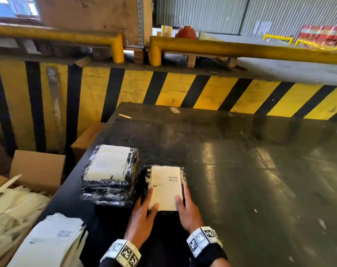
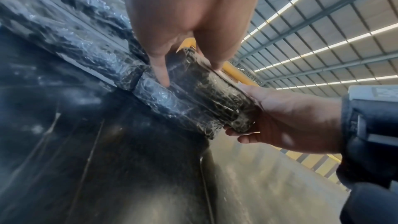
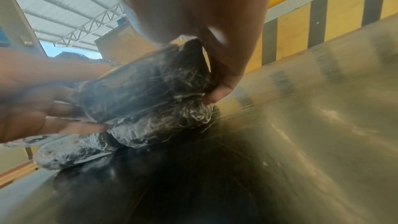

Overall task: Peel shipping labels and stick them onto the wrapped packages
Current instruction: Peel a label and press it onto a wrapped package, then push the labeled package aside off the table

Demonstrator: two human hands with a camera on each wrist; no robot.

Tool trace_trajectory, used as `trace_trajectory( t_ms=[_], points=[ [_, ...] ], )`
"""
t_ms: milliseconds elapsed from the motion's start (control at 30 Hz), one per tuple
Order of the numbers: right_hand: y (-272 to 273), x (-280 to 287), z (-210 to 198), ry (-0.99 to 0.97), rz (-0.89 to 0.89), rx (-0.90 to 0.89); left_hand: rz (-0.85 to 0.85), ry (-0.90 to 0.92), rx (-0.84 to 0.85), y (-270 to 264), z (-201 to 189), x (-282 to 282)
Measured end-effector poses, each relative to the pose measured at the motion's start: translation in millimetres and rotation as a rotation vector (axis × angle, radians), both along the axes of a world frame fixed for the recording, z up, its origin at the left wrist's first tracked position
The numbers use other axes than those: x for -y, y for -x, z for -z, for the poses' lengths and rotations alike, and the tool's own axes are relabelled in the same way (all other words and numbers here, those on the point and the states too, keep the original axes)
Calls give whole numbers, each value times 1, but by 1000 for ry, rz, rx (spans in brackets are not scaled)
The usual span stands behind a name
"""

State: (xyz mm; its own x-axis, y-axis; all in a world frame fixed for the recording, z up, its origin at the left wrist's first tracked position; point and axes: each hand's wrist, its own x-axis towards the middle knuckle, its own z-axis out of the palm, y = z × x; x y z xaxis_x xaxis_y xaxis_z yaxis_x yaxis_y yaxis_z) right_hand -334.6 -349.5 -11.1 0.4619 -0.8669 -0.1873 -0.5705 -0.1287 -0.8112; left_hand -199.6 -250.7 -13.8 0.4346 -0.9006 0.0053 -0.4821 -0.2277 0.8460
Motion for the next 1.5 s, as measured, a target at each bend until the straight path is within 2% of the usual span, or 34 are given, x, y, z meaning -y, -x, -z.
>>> trace_trajectory(
  t_ms=[200, 467, 667, 700, 800, 900, 1100, 1267, 1367, 1500],
  points=[
    [10, -13, 2, -19, 49, 72, 14, 73, 11, 5, -5, -14],
    [31, -60, -16, -90, 129, 290, 20, 96, 58, 17, -5, -55],
    [81, -108, -31, -103, 204, 339, 33, 60, -233, 27, 12, -107],
    [92, -115, -33, -95, 211, 334, 40, 24, -208, 32, 16, -113],
    [134, -139, -38, -73, 263, 331, 115, -189, 46, 53, 29, -129],
    [176, -161, -44, -55, 316, 339, 237, -331, 223, 82, 38, -137],
    [259, -177, -48, -31, 421, 281, 403, -446, 406, 141, 43, -139],
    [322, -166, -37, -142, 444, 292, 384, -519, 502, 184, 50, -138],
    [345, -155, -24, -186, 411, 258, 289, -565, 514, 201, 54, -138],
    [356, -146, -17, -93, 284, -4, 253, -570, 552, 209, 53, -139]
  ],
)
